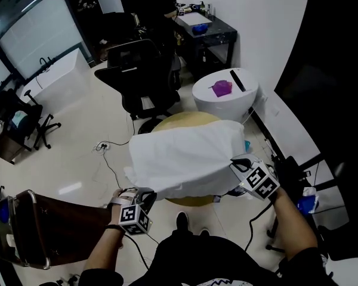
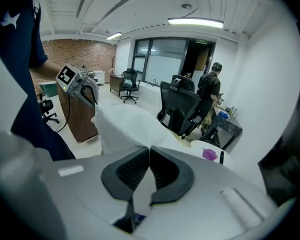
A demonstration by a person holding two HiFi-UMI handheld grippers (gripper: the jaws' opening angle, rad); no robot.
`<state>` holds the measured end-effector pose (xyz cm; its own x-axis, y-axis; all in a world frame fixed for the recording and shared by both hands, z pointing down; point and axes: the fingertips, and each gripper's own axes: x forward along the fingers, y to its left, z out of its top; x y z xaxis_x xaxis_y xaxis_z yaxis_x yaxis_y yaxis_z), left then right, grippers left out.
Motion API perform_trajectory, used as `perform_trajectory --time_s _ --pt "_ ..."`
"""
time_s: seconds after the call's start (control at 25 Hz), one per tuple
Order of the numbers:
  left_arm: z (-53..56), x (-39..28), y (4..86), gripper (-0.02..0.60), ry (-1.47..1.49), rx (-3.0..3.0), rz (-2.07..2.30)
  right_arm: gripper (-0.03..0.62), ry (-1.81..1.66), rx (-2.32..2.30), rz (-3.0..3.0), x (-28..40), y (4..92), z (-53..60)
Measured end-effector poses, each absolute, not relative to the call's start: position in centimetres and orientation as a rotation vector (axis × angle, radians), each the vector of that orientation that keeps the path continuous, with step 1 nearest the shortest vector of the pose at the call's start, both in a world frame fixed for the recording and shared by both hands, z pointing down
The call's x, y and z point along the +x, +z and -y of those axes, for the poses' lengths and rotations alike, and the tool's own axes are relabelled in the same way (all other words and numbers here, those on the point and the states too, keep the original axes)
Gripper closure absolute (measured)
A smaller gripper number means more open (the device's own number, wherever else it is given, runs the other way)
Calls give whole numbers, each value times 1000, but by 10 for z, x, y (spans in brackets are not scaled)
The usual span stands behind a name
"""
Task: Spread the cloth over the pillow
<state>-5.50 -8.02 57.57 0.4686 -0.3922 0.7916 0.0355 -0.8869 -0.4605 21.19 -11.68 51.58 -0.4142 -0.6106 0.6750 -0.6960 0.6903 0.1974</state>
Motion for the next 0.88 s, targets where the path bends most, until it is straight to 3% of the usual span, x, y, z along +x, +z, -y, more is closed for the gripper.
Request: perform_trajectory --time_s 0.52,0.88 --pt "-16 -37 639 580 -1518 -2445 -320 582 135 862 2113 206 542 91" --pt "2 -52 706 577 -1689 -2389 -378 582 167 821 2049 190 606 93"
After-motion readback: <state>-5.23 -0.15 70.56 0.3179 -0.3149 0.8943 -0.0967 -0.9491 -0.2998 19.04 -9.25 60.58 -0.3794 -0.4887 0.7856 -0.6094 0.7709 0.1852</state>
